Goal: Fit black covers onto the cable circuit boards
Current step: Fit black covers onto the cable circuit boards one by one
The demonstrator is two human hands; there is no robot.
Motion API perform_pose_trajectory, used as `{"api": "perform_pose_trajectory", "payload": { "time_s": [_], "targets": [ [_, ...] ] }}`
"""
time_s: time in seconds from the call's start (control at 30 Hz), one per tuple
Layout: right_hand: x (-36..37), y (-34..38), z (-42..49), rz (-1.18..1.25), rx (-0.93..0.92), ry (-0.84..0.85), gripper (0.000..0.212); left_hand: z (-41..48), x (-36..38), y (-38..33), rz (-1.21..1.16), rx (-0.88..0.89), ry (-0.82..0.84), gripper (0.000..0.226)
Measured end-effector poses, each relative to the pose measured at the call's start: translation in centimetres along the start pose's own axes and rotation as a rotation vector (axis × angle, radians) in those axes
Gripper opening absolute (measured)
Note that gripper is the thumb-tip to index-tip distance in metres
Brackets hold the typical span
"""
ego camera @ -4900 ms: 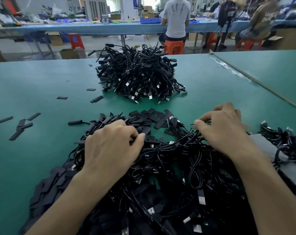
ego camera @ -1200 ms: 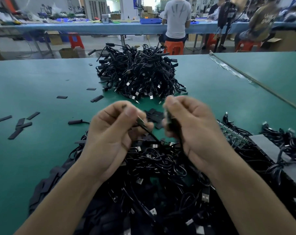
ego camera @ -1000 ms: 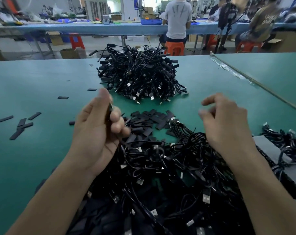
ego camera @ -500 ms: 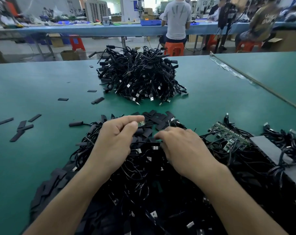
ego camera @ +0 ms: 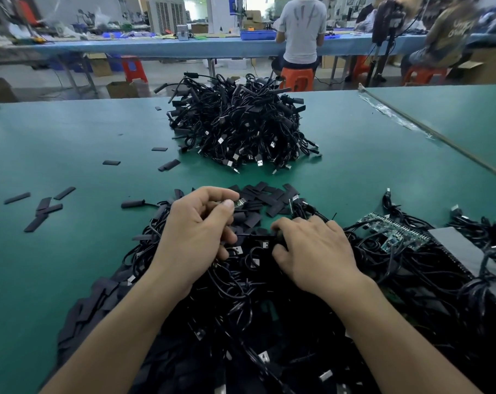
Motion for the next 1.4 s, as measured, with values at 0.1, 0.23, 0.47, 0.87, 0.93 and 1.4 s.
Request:
{"api": "perform_pose_trajectory", "payload": {
  "time_s": [0.1,0.23,0.47,0.87,0.93,1.4],
  "targets": [
    [0.1,0.0,0.0,-0.024,-0.037,0.025,0.04,0.0,0.0,0.0,-0.002,-0.007,0.001,0.019],
    [-0.1,-0.1,0.2,0.151,-0.047,-0.048,0.032,0.1,0.0,0.1,-0.007,-0.007,0.002,0.018],
    [-0.9,-0.6,0.3,0.636,-0.071,-0.202,0.026,0.1,0.1,0.2,0.005,-0.012,0.007,0.018],
    [-1.0,-0.6,0.2,0.504,-0.024,-0.138,0.022,0.0,0.0,0.0,-0.019,-0.034,0.013,0.017],
    [-1.4,-0.2,0.1,0.365,0.024,-0.076,0.025,0.0,0.0,0.0,-0.02,-0.036,0.012,0.017],
    [-1.2,1.9,6.6,0.253,0.066,0.177,0.029,0.2,0.2,0.0,-0.084,-0.089,-0.003,0.035]
  ]
}}
Point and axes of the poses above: each hand's wrist, its own z-axis towards the middle knuckle, its own x-axis out of the palm, y = z × x, the point moved 1 cm from there along z, towards the middle knuckle, and after that the axes turned 13 degrees about y, right-handed, at the moved point
